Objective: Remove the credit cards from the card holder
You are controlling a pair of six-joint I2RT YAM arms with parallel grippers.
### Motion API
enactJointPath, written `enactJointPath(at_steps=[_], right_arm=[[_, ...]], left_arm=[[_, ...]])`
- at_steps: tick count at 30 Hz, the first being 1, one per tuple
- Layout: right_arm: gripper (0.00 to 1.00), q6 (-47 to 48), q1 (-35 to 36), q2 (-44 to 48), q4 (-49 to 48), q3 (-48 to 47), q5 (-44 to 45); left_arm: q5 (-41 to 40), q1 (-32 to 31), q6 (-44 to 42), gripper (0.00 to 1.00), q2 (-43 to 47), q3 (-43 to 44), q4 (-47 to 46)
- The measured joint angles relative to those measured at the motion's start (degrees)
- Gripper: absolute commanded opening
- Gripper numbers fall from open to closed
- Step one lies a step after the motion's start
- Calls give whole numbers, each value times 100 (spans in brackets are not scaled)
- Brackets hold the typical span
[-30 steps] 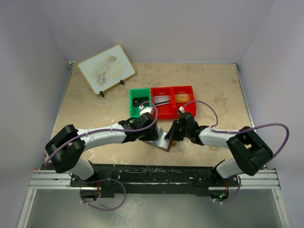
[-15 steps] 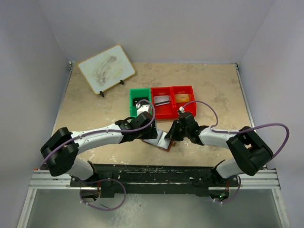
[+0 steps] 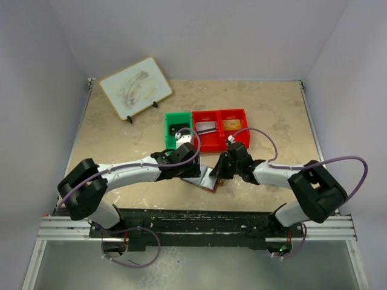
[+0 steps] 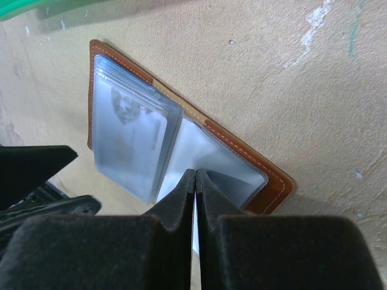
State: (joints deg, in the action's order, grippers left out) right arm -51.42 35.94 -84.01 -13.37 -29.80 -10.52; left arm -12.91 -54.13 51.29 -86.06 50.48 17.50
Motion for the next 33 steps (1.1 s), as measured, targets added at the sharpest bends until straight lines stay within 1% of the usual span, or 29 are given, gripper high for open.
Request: enactJointPath(at_steps=[4,7,10,33], right_arm=[[5,-2,0,0,0,0,0],[5,0,0,0,0,0,0],[5,-2,0,0,0,0,0],[5,-2,0,0,-2,2,0]], left_arm=[[94,0,9,60,-214,0,0],[138,0,9,56,-225,0,-24],[197,0,13,55,-225,0,-37],[160,0,59,57,-345,-7,-52]])
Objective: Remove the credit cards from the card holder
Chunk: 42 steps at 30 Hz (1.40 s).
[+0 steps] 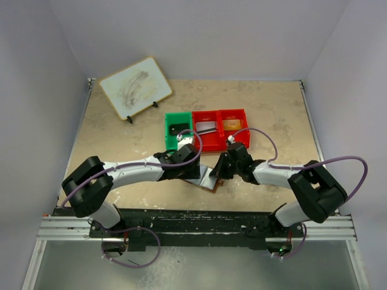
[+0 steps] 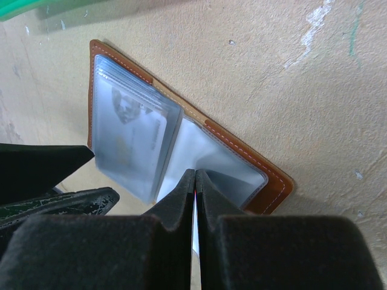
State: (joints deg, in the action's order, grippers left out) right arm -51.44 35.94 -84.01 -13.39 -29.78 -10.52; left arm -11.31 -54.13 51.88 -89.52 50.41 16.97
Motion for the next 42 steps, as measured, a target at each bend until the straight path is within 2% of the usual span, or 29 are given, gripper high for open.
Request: enactJointPath(at_steps=[27,42], right_arm=[[5,0,0,0,-7,0,0],[7,-144,-4,175,-42,149,-122]], left_arm=[[573,0,-2,52,-33,-22,-391],[1438,-4,-44,52,-13,-66,-1178]])
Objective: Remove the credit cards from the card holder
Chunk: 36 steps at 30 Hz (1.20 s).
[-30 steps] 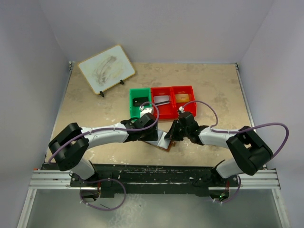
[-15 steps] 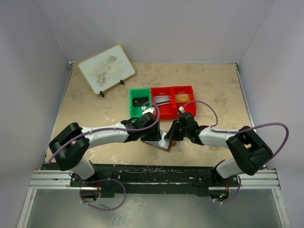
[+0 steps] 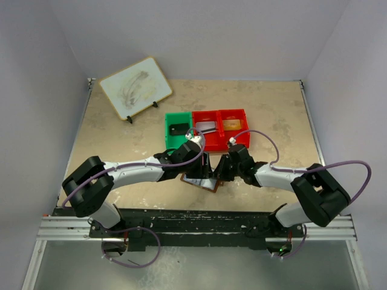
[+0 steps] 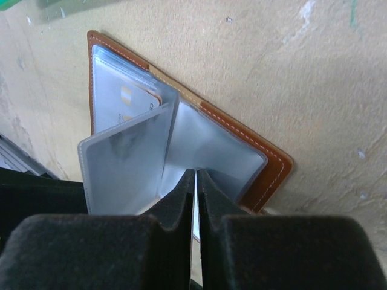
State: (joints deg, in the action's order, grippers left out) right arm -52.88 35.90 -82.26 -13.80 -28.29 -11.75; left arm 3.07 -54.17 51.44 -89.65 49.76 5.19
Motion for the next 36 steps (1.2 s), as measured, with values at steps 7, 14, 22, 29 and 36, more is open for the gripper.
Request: enactJointPath(at_steps=[7,14,22,29,36], right_arm=[[9,-122,4,306,424,33,177],[14,-468,4,1228,1482,33,964],[18,-752,4,2736,2201,35,1661],[22,-533,4,2966,1246,544,960],[34,-466,4,2262,-149,743,118]], left_arm=[[271,-31,-4,52,-52,0,-205],[334,-111,-20,53,-212,-2,-256],[-186,-116,-111,55,-79,-2,13],[-1307,-103,-83,58,645,-7,476],[-2234,4,131,67,977,-26,1008]])
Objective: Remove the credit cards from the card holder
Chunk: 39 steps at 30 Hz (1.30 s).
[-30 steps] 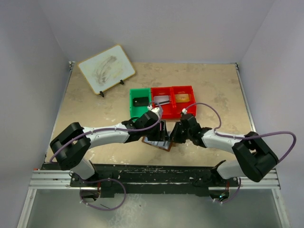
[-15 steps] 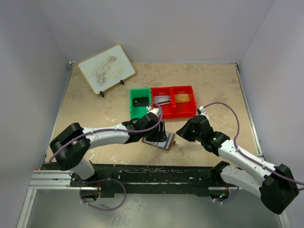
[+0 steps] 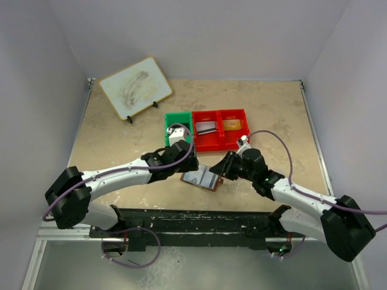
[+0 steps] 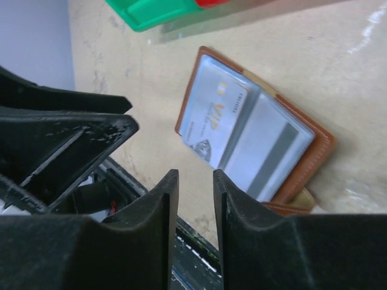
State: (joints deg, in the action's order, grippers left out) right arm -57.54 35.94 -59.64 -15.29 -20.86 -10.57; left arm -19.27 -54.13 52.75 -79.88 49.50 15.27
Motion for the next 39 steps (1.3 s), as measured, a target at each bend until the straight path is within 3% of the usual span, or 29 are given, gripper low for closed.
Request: enactJointPath(at_steps=[4,12,22,31,39], right_arm=[[32,-50,4,-566,-643,-22,-297],[30,-146,61,-1882,-922,-634,-525],[26,-723,264,-3099,-2026,-461,-586],[27,-879,264,-3248,-2494,-358,-688],[28,-745,264,-2863,-1714,-372,-415]], left_arm=[[-195,125,85,71,22,-138,125],[-129,608,214,69,188,-391,247],[638,660,37,65,229,-494,-181],[1379,660,-195,63,-249,-479,-470],[1709,660,-411,58,-544,-413,-490]])
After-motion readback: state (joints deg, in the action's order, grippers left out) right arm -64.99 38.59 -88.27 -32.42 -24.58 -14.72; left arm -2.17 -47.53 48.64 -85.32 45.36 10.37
